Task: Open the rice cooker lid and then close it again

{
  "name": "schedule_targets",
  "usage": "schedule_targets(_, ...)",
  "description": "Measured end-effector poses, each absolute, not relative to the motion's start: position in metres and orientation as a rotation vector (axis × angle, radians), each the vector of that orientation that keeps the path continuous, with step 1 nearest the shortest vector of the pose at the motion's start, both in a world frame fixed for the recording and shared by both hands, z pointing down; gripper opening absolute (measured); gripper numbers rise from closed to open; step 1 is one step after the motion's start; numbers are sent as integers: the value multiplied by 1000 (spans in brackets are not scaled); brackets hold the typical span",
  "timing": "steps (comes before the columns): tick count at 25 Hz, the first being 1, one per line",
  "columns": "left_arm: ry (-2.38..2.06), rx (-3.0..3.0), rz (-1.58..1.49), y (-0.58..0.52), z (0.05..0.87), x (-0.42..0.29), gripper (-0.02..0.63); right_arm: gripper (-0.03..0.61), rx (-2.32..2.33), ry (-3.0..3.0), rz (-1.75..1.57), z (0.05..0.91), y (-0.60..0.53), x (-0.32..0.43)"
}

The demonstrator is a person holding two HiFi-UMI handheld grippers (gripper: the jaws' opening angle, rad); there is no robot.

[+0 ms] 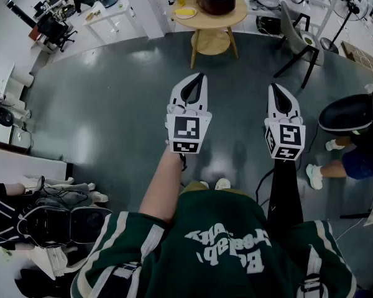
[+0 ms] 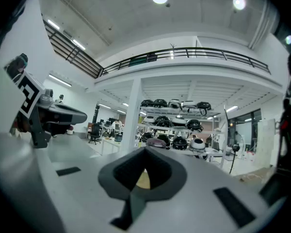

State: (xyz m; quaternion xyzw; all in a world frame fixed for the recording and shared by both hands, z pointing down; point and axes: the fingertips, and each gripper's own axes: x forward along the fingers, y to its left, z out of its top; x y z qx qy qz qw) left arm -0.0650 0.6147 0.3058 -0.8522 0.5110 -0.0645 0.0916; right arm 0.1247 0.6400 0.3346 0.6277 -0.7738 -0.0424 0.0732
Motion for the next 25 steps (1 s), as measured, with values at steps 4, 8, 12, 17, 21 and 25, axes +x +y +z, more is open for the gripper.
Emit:
schedule_targets(4, 1514, -2535, -194, 618, 308, -60, 0, 3, 1881, -2319, -129, 339, 644, 129)
schedule_targets(8, 1518, -2537, -193, 620, 310, -59, 1, 3, 1884, -2325, -122, 341, 646, 131)
schedule_targets(12, 1530, -2534, -184, 623, 309, -58, 0, 5, 1932, -2353, -96, 340, 647, 135)
schedule_targets(17, 1525, -2551, -162, 620, 309, -61, 14, 77, 1932, -2380, -75, 345, 639, 131)
schedule_targets(21, 1512, -2565, -144, 601, 308, -68, 124, 117, 1928, -2403, -72, 347, 618, 124)
schedule_targets(25, 1509, -2571, -135, 566, 309, -77, 144, 129, 1919, -2405, -75, 349, 583, 114)
